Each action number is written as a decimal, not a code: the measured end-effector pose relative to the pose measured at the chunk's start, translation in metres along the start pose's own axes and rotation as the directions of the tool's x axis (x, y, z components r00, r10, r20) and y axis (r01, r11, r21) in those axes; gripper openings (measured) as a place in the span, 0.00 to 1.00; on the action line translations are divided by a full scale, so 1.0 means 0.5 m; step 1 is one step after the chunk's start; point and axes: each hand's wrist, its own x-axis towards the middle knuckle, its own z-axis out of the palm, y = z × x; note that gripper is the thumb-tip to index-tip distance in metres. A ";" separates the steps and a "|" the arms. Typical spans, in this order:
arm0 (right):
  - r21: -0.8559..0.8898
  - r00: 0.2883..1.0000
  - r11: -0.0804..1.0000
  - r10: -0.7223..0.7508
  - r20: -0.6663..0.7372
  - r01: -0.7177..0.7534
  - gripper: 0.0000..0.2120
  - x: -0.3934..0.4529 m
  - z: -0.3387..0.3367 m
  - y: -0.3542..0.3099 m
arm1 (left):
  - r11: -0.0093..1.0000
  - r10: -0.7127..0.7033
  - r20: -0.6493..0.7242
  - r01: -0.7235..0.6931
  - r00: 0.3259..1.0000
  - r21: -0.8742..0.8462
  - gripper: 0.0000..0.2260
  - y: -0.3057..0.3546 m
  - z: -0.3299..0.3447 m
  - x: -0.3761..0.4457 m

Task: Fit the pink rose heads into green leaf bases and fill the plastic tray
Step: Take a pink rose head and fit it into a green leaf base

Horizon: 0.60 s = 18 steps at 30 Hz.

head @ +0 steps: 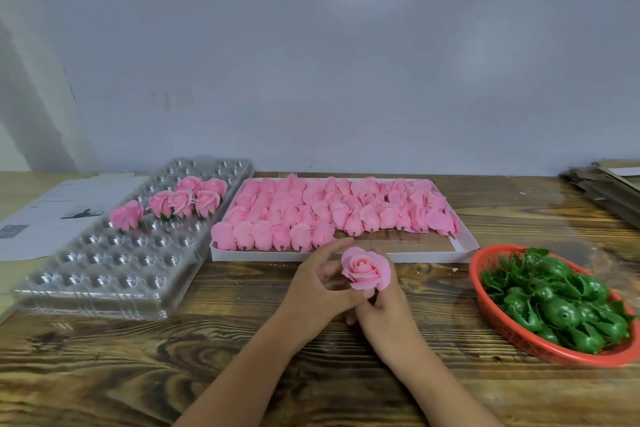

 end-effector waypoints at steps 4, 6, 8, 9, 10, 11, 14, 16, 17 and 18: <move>-0.061 0.994 0.994 0.096 0.045 -0.093 0.44 -0.002 0.001 -0.011 | 1.000 0.015 -0.013 -0.015 1.000 0.004 0.33 -0.001 0.001 -0.003; -0.070 0.996 0.994 0.085 0.032 -0.083 0.43 -0.001 0.000 -0.013 | 0.999 0.028 -0.028 -0.027 0.999 0.025 0.32 0.000 0.003 -0.004; -0.066 0.998 0.996 0.056 0.016 -0.055 0.37 0.001 0.000 -0.012 | 0.998 0.049 -0.059 -0.046 0.997 0.050 0.31 0.002 0.000 -0.003; -0.063 0.999 0.997 0.053 0.012 -0.052 0.36 0.002 0.001 -0.011 | 0.997 0.060 -0.082 -0.056 0.995 0.050 0.30 0.005 -0.003 -0.003; -0.063 0.998 0.996 0.058 0.014 -0.057 0.36 0.001 0.002 -0.011 | 0.998 0.061 -0.113 -0.057 0.992 0.038 0.30 0.011 -0.011 -0.005; -0.065 0.998 0.996 0.064 0.019 -0.063 0.38 0.001 0.004 -0.010 | 0.998 0.057 -0.154 -0.054 0.986 0.021 0.30 0.021 -0.022 -0.006; -0.075 0.998 0.995 0.062 0.024 -0.061 0.43 0.000 0.006 -0.009 | 0.998 0.054 -0.295 -0.063 0.954 -0.021 0.30 0.064 -0.081 -0.009; -0.085 0.997 0.994 0.068 0.025 -0.066 0.43 0.001 0.004 -0.010 | 0.998 0.056 -0.376 -0.058 0.925 0.007 0.31 0.095 -0.140 -0.009; -0.086 0.997 0.994 0.073 0.024 -0.071 0.42 0.001 0.004 -0.010 | 0.998 0.056 -0.418 -0.051 0.907 0.023 0.31 0.107 -0.175 -0.009; -0.084 0.997 0.994 0.077 0.023 -0.075 0.42 0.001 0.004 -0.010 | 0.998 0.054 -0.463 -0.043 0.885 0.034 0.30 0.114 -0.212 -0.010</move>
